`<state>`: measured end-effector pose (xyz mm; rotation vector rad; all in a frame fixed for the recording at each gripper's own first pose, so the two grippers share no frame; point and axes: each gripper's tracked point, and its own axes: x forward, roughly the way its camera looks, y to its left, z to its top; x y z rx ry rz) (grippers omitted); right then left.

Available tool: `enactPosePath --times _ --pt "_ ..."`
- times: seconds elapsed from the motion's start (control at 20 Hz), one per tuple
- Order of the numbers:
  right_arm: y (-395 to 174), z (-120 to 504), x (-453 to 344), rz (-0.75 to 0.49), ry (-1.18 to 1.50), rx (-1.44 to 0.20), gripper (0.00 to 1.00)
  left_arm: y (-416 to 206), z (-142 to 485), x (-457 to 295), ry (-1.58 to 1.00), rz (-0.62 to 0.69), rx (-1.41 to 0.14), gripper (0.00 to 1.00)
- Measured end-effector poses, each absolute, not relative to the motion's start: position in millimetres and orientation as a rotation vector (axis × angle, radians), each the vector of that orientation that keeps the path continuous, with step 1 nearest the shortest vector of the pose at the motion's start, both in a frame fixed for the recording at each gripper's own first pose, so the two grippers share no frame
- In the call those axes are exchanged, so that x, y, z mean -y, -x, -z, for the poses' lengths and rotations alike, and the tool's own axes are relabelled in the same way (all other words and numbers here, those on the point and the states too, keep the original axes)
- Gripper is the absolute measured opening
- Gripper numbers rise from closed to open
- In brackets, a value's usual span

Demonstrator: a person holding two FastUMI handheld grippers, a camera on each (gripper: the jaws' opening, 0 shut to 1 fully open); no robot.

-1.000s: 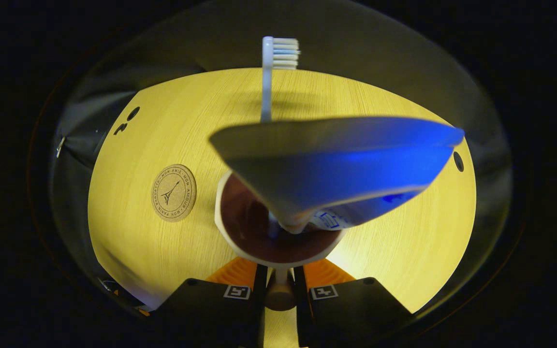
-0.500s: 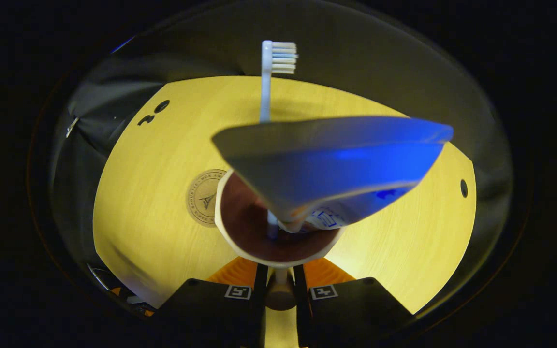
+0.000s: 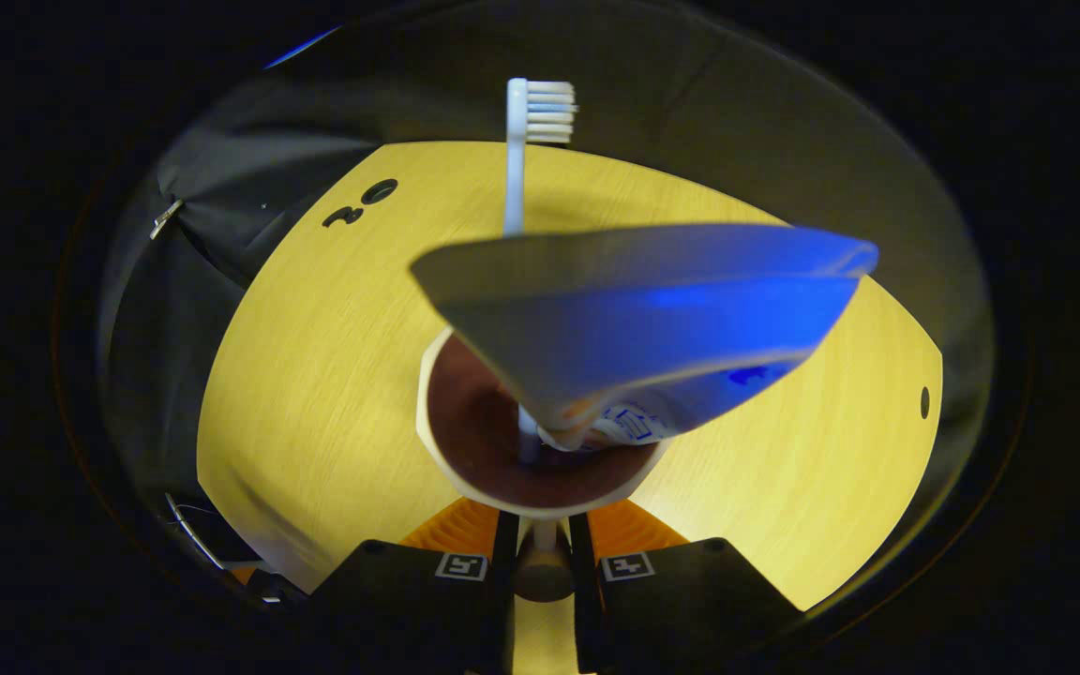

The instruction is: Put the toothbrush and toothpaste on the desktop into the cup, then pick up the cup and place it on the coaster on the desktop.

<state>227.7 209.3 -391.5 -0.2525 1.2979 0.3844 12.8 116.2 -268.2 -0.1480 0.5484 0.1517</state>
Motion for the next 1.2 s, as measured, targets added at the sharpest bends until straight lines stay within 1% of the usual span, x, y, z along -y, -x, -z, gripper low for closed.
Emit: enactPosePath --times 0.05,0.1,0.3,0.5,0.55,0.75,0.9,1.0,1.2 --pt "-228 394 -211 -0.383 0.255 -1.302 0.33 -11 268 -119 0.152 -0.159 -0.549 0.95" --pt "-227 396 -213 -0.383 0.264 -1.305 0.29 -10 269 -122 0.156 -0.164 -0.55 0.95" --pt "-224 411 -222 -0.379 0.287 -1.327 0.29 -6 269 -125 0.165 -0.167 -0.556 0.95" --pt "-224 406 -219 -0.386 0.308 -1.306 0.31 -6 265 -125 0.156 -0.165 -0.55 0.95" --pt "-223 403 -219 -0.397 0.298 -1.3 0.29 -6 265 -125 0.152 -0.166 -0.551 0.95" --pt "-226 382 -220 -0.39 0.229 -1.262 0.93 -7 259 -120 0.132 -0.154 -0.552 0.96" --pt "-218 358 -216 -0.409 0.131 -1.238 1.0 -12 250 -110 0.119 -0.129 -0.546 0.96" --pt "-210 336 -214 -0.422 0.036 -1.216 0.99 -18 242 -99 0.117 -0.107 -0.542 0.96" --pt "-204 283 -187 -0.433 -0.03 -1.093 0.99 -31 221 -71 0.091 -0.062 -0.525 0.95"
